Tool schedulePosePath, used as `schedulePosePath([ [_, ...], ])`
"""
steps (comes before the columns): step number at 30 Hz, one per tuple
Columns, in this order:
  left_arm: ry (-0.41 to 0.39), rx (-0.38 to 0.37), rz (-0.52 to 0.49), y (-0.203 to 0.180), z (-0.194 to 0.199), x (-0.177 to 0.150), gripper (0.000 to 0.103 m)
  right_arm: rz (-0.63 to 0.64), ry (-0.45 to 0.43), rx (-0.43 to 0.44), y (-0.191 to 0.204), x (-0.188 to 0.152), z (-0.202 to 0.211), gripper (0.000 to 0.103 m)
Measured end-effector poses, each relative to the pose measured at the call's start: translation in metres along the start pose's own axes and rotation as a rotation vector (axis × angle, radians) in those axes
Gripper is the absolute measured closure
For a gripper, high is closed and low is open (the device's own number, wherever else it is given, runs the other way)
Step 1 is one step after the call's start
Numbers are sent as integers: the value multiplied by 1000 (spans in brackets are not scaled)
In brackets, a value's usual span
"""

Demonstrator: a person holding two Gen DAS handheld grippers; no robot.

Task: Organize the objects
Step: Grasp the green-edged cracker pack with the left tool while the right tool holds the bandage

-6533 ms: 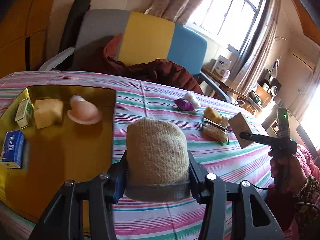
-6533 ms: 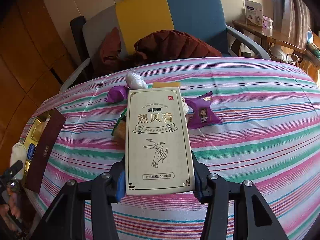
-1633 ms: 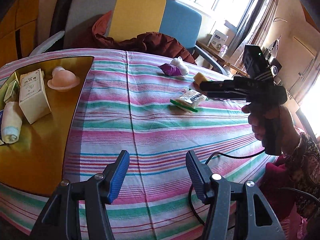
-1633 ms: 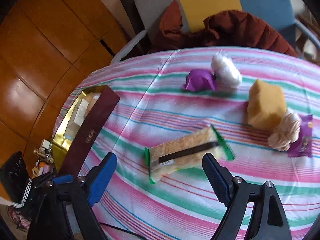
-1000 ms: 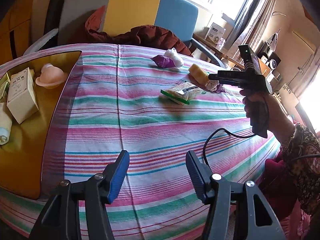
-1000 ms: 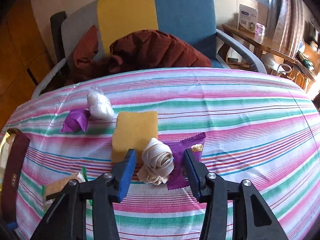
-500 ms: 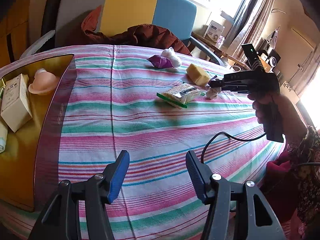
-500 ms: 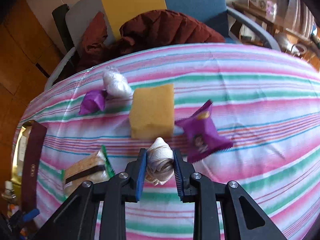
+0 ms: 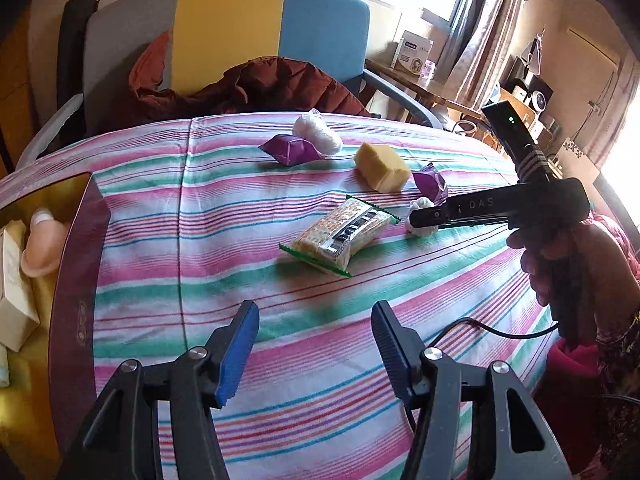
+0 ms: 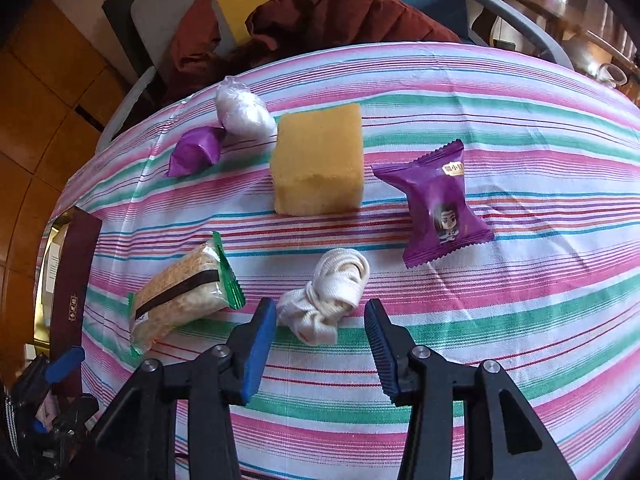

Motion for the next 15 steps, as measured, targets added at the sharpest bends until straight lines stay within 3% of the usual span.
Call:
schedulePosePath([
  [4,18,24,-32,-5,-15,18,44,-83,-29,85,-7,9,-3,52],
  [6,21,29,-50,-8,-21,26,44,-97,-31,82,-9,11,-5,56],
  [8,33,44,-77,-11,-27,34,44,-98,-28,59,-11,12,-4,69],
  [11,63,88,-139,-17,-41,45,44,-126,-21,95,-16,11,2,76],
  [15,99,103,-145,-18,-59,57,43,-94,-37,36,-16,11,9,76],
])
Point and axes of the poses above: each gripper's, at about its wrist camera, not at the fingertips, and z roughly against the way its jaws point, y to its left, x to its top, the point moved 6 cm from there along -z, roughly the way its jaws point, and after that the axes turned 10 degrees about y, right-handed, at the moved point
